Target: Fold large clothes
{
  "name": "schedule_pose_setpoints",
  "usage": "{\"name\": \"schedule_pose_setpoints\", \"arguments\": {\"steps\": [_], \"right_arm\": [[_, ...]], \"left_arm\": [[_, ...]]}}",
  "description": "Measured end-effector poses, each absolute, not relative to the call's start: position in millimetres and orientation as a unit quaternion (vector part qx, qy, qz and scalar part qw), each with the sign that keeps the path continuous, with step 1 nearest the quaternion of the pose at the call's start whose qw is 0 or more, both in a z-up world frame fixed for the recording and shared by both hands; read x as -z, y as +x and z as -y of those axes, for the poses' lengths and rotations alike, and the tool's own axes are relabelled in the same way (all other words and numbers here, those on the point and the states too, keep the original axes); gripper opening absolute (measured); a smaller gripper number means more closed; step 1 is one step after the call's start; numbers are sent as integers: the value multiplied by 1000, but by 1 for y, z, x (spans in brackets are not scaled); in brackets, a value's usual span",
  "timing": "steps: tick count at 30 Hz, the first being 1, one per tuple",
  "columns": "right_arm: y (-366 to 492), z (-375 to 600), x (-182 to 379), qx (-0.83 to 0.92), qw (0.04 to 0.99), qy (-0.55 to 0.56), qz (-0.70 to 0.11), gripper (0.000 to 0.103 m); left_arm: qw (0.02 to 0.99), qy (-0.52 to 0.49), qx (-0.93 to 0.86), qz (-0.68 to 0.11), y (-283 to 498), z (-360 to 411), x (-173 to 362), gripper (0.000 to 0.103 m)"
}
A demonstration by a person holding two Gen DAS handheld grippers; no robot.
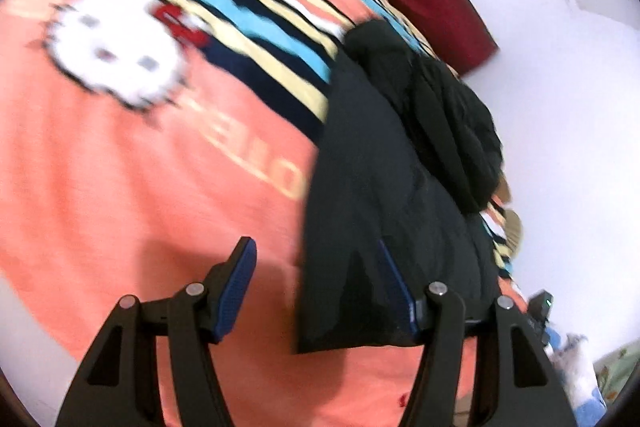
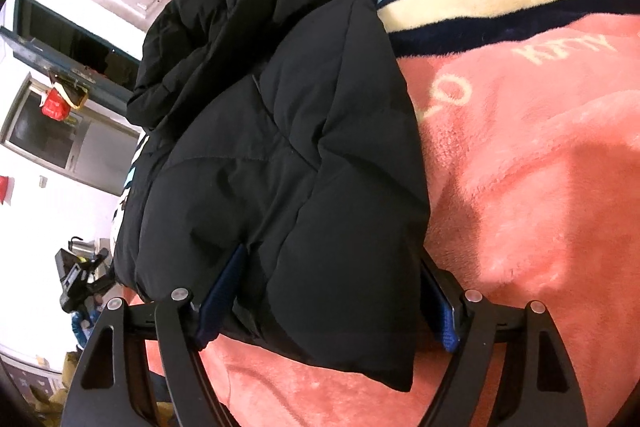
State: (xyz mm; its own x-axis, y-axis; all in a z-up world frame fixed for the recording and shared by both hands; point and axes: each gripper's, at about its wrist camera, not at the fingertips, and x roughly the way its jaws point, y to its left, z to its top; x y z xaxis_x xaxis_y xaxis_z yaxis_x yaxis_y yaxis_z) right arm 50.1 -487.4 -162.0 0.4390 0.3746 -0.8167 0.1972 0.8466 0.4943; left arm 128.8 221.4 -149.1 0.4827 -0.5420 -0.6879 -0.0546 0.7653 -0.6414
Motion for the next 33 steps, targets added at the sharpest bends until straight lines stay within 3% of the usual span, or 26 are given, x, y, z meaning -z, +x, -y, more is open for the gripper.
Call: {"name": "schedule_pose_setpoints", "arguments": {"steps": [8,19,31,33], "right_arm": [[49,490,154,-51,812,262,-519,81],[45,494,160,-53,805,272,-525,81],[52,477,164,-120,789,284,-531,79],[52,481,168,-113,785,289,-537,75]], "left_arm": [[834,-289,93,-461,111,-283,116,60],[773,-325,196,-508,137,-188,180,60],[723,-372,264,-519,148,-161,208,60],[721,-367,274,-521,146,-155,209,60]]}}
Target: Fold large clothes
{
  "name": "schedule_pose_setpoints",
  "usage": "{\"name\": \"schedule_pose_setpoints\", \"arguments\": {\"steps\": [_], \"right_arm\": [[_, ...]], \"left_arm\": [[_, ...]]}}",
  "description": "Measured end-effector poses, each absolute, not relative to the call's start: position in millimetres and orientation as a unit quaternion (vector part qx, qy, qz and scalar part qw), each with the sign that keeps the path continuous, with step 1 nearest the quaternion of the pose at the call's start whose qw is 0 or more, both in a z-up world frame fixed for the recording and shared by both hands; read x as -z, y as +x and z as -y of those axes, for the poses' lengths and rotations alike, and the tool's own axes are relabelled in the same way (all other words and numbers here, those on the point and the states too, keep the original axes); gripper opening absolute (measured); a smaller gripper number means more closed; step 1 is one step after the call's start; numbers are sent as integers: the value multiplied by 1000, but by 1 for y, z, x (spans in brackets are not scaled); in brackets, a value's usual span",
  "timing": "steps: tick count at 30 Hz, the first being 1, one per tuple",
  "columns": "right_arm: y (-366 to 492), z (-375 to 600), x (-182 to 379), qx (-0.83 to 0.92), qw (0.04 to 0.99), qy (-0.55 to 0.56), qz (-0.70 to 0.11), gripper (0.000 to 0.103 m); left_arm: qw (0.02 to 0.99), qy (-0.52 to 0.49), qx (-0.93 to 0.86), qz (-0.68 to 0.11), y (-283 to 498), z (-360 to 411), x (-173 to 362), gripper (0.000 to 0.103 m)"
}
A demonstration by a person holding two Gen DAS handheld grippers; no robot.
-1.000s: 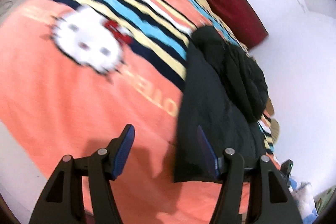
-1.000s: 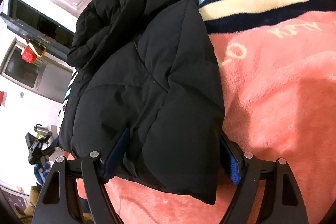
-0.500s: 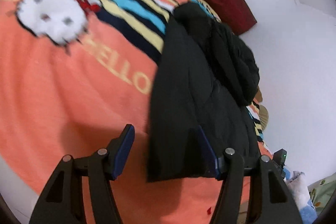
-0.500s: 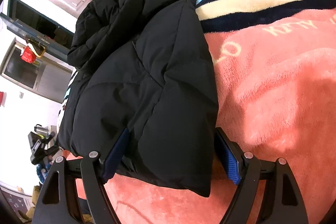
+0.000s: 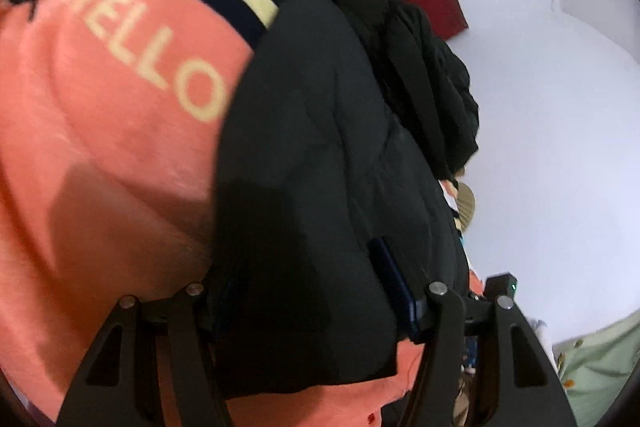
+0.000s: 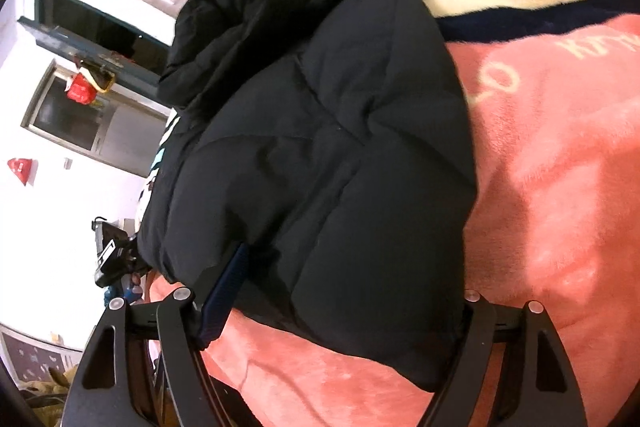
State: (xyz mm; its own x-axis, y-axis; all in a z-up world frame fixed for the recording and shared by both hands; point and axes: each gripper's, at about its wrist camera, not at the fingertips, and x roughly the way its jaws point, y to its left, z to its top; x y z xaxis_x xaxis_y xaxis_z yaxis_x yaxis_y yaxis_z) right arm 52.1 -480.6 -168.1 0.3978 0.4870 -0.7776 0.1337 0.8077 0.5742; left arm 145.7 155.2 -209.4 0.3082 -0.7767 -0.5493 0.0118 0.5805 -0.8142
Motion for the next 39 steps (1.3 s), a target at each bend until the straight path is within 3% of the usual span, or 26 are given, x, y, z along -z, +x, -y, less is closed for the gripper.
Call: {"name": "schedule_pose_setpoints", "arguments": {"steps": [1,4,5,6,9,12,22,29,39], "right_arm": [[51,484,172,-108,780,297,-540,69],[51,485,175,-109,774,309,-541,63],[52,482,175,-112,774,306,-543,61],[53,478,176,-116,773,303,-545,54],[58,467,173,-131,776,291,-544,33],[59,458,158,-142,793,267,-529,21],[74,478,81,-157,849,300,-406,16],[116,487,50,-148,860,327,-362,16],[190,520,32,-88,862,362,-343,16]], "left_arm": [[720,-368,274,-520,145,-154,210,60],[727,-363,276,-513,142,-150,206,58],[736,-350,275,-510,140,-146,201,54],[743,-337,274,-509,140,-141,197,41],[758,-307,276,-505,139,-130,183,26],[770,-281,285,-497,139,-120,161,21],[789,-337,277,-433,186,-111,75,17],[798,-342,268,-418,235,-94,32,18],[773,-405,239,-426,332,-94,16,18]]}}
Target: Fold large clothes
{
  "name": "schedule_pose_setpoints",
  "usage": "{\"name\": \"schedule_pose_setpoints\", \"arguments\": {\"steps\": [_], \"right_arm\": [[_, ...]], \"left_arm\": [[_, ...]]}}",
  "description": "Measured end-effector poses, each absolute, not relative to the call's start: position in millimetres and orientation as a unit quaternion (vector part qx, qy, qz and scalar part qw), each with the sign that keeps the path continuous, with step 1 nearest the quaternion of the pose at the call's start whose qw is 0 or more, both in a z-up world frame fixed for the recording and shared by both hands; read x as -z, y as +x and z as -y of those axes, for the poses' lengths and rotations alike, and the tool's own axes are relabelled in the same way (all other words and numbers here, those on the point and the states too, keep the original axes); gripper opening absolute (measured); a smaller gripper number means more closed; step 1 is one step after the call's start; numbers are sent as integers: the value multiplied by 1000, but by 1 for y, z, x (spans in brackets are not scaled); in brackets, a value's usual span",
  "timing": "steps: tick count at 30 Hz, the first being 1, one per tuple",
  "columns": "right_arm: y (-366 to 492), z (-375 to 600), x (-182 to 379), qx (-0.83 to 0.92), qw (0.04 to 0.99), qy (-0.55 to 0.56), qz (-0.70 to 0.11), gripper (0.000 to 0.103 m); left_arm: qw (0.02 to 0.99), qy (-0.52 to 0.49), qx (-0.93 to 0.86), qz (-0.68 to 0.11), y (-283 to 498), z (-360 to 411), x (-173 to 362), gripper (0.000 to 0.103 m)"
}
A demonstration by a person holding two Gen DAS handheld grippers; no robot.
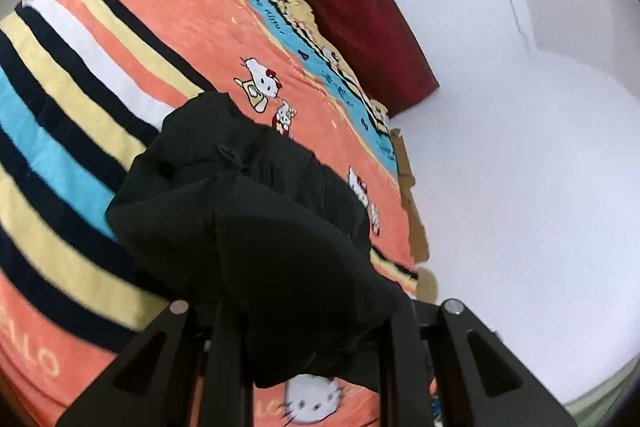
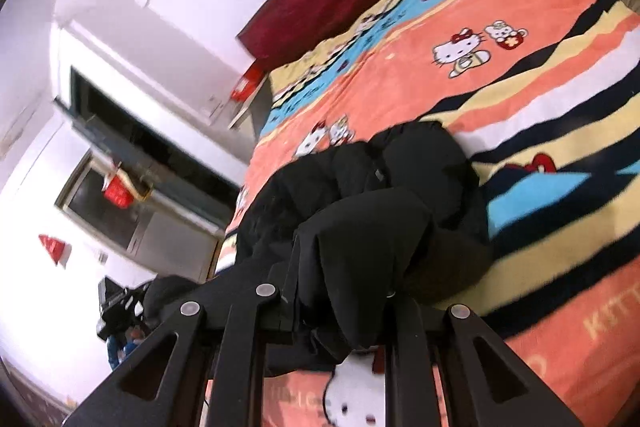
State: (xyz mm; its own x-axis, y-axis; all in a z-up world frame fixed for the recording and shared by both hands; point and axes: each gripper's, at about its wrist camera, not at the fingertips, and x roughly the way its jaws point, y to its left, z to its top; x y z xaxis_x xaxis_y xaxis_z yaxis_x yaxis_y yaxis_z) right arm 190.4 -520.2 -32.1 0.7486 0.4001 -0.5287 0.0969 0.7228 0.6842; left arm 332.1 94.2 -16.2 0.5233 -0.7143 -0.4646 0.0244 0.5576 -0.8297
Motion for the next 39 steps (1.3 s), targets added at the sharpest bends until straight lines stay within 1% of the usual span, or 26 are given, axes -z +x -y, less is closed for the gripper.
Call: {"name": "schedule_pose_setpoints", "arguments": {"steps": [4,7,12,18,21,23,26,30,36,38,39], "right_arm": [[235,525,34,-46,866,352,-353,16],[268,520,37,-10,877,314,-364,16],[325,516,57,26,886,264,-380,16],[384,525,107,20,870,253,-423,15],[406,531,135,-6,859,261,-440,15],[415,536,147,-19,852,278,-443,15],[423,536,148,-30,850,276,-447,16],[421,509,128,1,880,171,-444,19],[412,499,115,40,890,139,-433,23],[407,502,113,49,889,140,-433,26],[406,502,111,53,889,139,-433,29]], "left_arm": [[771,-413,217,-435,371,-87,22,18],[778,-397,204,-442,406,-73,29,19],[785,-362,166,-474,469,-49,63,21],[776,-335,155,-511,523,-20,125,21],[791,-309,160,-502,534,-6,142,22],[801,-291,160,-498,537,2,143,22],[806,-276,156,-499,541,6,142,22],[815,-255,144,-501,539,10,135,22],[831,-241,123,-486,529,8,111,25],[835,-241,126,-479,526,4,102,25],[837,-241,126,-476,524,1,96,26]]}}
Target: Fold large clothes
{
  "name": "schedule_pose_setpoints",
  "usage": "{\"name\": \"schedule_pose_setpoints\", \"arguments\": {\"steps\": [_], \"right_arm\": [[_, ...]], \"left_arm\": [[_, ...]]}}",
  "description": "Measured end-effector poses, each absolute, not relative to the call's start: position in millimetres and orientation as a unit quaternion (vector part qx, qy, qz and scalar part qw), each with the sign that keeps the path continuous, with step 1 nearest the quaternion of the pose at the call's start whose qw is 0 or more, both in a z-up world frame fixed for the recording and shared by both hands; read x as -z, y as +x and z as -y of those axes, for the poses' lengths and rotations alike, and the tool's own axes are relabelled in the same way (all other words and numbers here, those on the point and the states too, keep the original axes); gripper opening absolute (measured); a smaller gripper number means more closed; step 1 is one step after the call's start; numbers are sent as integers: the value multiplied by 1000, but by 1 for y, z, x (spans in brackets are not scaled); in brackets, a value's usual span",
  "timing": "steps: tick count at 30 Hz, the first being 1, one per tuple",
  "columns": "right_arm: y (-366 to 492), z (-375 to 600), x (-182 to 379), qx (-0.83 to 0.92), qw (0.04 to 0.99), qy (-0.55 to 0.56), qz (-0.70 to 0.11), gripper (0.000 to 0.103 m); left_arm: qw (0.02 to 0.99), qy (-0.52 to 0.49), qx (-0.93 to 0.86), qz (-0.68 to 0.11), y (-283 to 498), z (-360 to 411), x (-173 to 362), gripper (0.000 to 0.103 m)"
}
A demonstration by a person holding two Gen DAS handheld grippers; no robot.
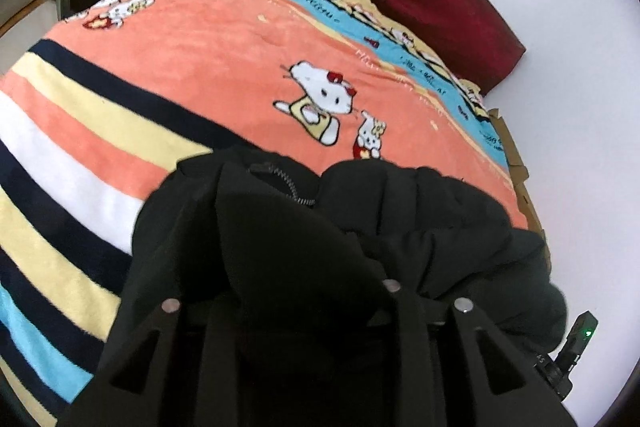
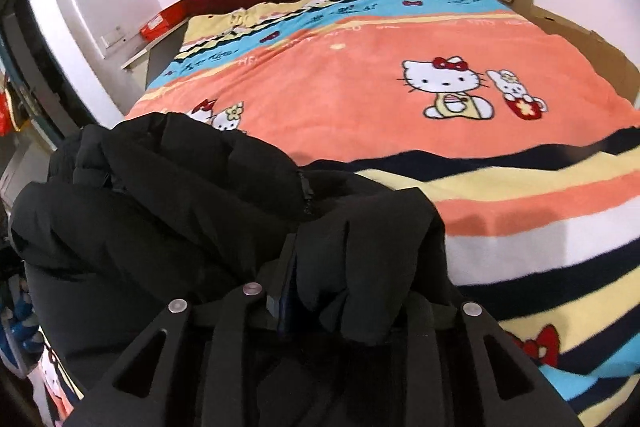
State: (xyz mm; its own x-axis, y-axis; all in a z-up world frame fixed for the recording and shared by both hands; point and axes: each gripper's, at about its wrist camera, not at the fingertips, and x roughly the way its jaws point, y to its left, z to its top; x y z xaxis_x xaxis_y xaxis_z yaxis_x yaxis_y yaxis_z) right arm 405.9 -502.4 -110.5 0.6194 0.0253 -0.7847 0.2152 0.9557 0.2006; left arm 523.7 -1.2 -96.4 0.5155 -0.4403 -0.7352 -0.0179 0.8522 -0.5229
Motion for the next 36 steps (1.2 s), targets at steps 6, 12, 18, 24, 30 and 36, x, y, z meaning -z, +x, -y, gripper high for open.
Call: {"name": "schedule_pose_setpoints", "arguments": {"steps": [6,12,18,24,30,36], "right_arm": [[389,506,83,90,908,100,-397,70],[365,507,43,85,927,97,-352,73],[342,484,21,47,937,88,-334,73],[332,446,20,0,938,57,-341,73],[334,417,26,-32,937,49,-346,73],[351,394,46,-49,930,53,-360,72]], "left_arm": [[842,-243,137,-463,512,-14,66,28],[830,-274,147,-464,507,-29,52,29],[817,-313,180,-451,502,-47,35,37],[830,-337,176,-409,491,-78,5,47],[876,-240,147,-391,473,-75,-25,50],[874,-126,201,-424,462,16,7,50]]}}
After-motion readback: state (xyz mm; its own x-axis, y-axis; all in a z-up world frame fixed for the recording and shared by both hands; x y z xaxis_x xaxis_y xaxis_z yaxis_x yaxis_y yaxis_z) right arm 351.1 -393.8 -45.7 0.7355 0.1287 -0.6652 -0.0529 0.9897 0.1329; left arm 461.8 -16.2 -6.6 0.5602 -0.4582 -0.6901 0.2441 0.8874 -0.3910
